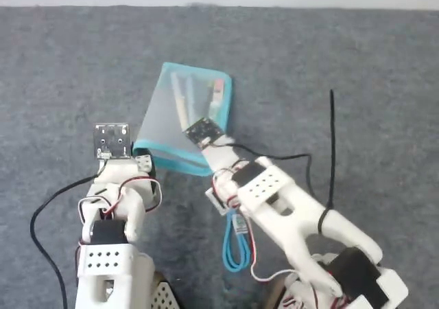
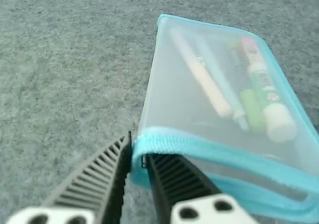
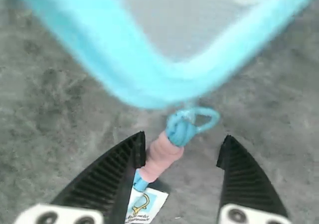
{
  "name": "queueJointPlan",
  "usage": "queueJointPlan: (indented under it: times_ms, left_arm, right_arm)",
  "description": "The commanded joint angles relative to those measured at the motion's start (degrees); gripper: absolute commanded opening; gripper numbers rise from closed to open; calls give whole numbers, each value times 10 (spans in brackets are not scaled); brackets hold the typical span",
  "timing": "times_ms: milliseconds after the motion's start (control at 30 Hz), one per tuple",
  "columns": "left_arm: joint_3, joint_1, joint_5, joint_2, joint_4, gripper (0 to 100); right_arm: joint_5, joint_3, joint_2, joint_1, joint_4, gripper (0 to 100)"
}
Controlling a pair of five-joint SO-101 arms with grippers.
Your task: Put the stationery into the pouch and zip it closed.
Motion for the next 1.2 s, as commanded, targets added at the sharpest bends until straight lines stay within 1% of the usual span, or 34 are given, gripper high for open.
queueJointPlan:
  times_ms: [0, 133, 233, 300, 367, 500, 567, 633, 733, 867, 933, 1033, 1100, 1167]
  left_arm:
    - [-42, -4, 9, 0, 1, 12]
    - [-42, -4, 8, 0, 1, 12]
    - [-41, -4, 8, 0, 1, 12]
    - [-41, -4, 8, 0, 1, 12]
    - [-41, -5, 8, 0, 2, 12]
    - [-41, -4, 8, 0, 2, 12]
    - [-41, -4, 8, 0, 2, 12]
    - [-41, -4, 8, 0, 2, 12]
    - [-41, -4, 8, 0, 2, 12]
    - [-41, -3, 8, 0, 2, 12]
    - [-41, -3, 8, 0, 1, 12]
    - [-41, -3, 8, 0, 1, 12]
    - [-41, -3, 8, 2, 2, 12]
    - [-42, -3, 8, 4, 2, 12]
  right_arm:
    - [-9, -33, -27, 59, -30, 123]
    - [-5, -23, -35, 69, -78, 8]
    - [-4, -1, -24, 56, -117, 11]
    - [-3, 4, -21, 62, -124, 7]
    - [1, -3, -22, 90, -109, 9]
    - [76, -36, -37, 158, -64, 9]
    - [100, -40, -50, 182, -44, 9]
    - [108, -40, -64, 196, -23, 8]
    - [113, -43, -94, 196, 8, 8]
    - [142, -42, -174, 151, 52, 8]
    - [146, -37, -227, 103, 74, 8]
    - [151, -5, -310, 11, 80, 8]
    - [178, 23, -356, -47, 75, 8]
    - [187, 41, -387, -83, 73, 8]
